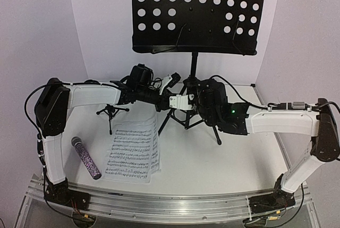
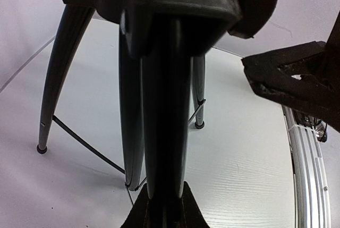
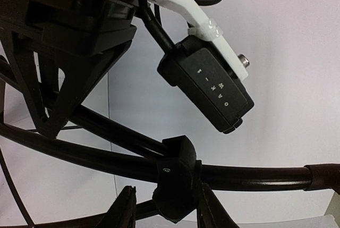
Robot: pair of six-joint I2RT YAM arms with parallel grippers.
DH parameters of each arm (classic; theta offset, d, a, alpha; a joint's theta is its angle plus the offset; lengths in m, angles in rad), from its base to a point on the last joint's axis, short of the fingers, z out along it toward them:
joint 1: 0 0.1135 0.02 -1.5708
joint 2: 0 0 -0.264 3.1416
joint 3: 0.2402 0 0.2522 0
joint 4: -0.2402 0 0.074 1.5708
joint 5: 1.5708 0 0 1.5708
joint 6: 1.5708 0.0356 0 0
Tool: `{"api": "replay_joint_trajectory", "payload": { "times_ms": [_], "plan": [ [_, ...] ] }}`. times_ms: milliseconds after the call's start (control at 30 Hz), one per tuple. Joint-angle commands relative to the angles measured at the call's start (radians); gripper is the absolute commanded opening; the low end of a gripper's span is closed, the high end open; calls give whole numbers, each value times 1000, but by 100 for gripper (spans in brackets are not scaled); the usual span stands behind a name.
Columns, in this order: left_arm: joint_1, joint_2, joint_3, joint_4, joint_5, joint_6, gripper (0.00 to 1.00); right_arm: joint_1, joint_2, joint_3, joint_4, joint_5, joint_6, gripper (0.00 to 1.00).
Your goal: Set up the instrument practice props
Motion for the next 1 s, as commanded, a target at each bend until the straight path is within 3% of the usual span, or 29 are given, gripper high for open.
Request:
{"api": "replay_joint_trajectory", "payload": {
  "times_ms": [0, 133, 267, 500, 833, 967],
  "plan": [
    [-5, 23, 19, -51, 38, 0, 0, -20, 7, 32, 22, 43, -6, 34],
    [-5, 24, 21, -53, 38, 0, 0, -21, 6, 31, 37, 51, 5, 23],
    [-5, 24, 23, -53, 38, 3, 0, -20, 19, 34, 59, 62, 60, 1],
    [-5, 28, 21, -54, 35, 8, 0, -17, 8, 12, 92, 90, 409, 0],
    [-5, 28, 22, -70, 40, 17, 0, -26, -58, 4, 105, 95, 675, 0],
    [-5, 30, 25, -65, 40, 16, 0, -54, -120, -26, 104, 72, 952, 0]
  ]
}}
